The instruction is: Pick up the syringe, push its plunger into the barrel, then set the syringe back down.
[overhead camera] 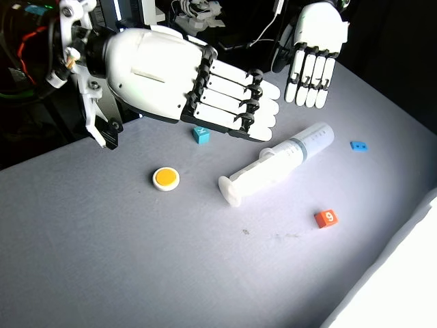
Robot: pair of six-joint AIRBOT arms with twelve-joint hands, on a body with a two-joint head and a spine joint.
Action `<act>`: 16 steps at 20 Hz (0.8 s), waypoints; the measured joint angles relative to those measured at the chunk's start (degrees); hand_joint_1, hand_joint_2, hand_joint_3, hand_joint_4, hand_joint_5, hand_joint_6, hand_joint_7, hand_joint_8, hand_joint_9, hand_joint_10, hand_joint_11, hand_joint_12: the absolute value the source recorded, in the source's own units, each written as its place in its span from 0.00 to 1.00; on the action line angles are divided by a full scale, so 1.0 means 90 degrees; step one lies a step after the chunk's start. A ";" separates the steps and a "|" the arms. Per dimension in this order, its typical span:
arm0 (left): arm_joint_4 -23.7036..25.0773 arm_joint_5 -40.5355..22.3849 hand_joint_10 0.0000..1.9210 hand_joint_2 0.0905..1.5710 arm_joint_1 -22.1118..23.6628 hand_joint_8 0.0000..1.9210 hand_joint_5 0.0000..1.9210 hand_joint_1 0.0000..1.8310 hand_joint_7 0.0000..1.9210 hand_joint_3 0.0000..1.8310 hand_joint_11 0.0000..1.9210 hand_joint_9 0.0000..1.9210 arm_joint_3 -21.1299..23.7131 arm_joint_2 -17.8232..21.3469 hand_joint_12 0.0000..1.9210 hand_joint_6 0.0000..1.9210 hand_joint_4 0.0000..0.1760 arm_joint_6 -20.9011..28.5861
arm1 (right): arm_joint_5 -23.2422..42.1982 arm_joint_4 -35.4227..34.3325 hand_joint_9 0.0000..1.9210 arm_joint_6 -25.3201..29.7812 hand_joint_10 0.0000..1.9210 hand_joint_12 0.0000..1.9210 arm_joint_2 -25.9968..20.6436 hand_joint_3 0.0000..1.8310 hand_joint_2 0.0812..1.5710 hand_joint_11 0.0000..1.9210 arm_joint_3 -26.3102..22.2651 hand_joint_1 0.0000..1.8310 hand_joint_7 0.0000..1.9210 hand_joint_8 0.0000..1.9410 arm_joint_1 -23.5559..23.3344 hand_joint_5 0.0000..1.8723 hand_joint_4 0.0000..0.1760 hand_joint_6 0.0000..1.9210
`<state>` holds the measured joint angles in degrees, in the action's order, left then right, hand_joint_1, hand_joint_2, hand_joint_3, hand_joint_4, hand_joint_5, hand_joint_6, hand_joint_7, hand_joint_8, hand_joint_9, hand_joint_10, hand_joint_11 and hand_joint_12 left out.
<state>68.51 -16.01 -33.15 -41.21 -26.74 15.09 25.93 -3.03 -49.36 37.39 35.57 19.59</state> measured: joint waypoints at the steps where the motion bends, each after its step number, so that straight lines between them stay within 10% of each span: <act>1: -0.0017 0.0282 0.00 0.55 0.0000 0.00 0.00 0.60 0.00 0.01 0.00 0.00 0.0034 -0.0070 0.00 0.00 0.00 0.0027 | 0.0039 0.0000 0.00 0.0000 0.00 0.00 0.0002 0.00 0.69 0.00 0.0000 0.04 0.00 0.00 0.0036 0.01 0.00 0.00; 16: -0.1457 0.2475 0.00 0.55 -0.0029 0.00 0.00 0.62 0.00 0.01 0.00 0.00 -0.0427 -0.0843 0.00 0.00 0.00 0.0141 | 0.1076 0.0287 0.00 -0.0204 0.00 0.00 0.0095 0.00 0.69 0.00 0.0000 0.00 0.00 0.00 0.0709 0.02 0.00 0.00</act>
<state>55.40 6.26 -33.41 -45.06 -34.33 16.36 35.62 -0.45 -51.20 38.24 35.57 25.98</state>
